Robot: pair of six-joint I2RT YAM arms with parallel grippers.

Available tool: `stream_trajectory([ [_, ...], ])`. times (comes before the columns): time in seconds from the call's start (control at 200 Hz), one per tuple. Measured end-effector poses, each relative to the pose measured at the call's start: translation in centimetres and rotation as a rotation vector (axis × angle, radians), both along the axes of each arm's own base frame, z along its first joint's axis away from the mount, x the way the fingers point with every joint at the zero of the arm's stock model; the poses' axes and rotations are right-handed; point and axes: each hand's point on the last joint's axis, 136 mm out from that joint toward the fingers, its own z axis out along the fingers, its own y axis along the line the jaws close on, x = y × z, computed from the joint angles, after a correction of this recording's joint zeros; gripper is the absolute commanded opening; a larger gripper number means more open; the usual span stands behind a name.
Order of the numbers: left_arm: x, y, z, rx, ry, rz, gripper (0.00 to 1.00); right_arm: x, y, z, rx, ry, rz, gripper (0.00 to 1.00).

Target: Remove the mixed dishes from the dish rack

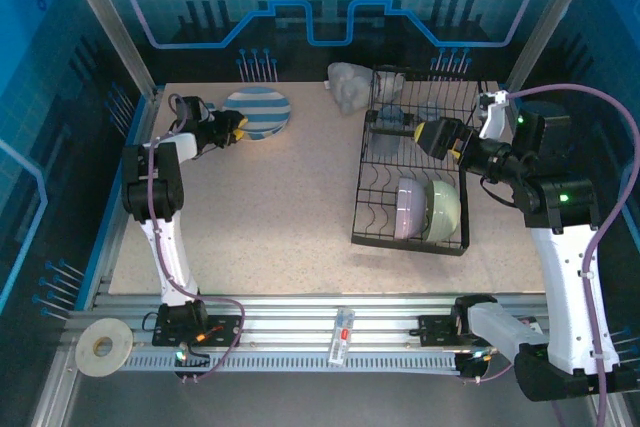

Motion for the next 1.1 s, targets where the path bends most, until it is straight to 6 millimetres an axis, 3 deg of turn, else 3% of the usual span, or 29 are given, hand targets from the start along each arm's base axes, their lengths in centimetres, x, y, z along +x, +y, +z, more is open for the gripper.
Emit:
stream_trajectory([
  [0.475,-0.7,0.4,0.5,0.103,0.063,-0.046,0.48,-0.1,0.0,-0.3,0.0,0.001,0.001,1.0],
  [1.101,-1.5,0.8,1.7,0.255,0.141,-0.102,0.56,-0.1,0.5,-0.3,0.001,0.0,0.007,1.0],
])
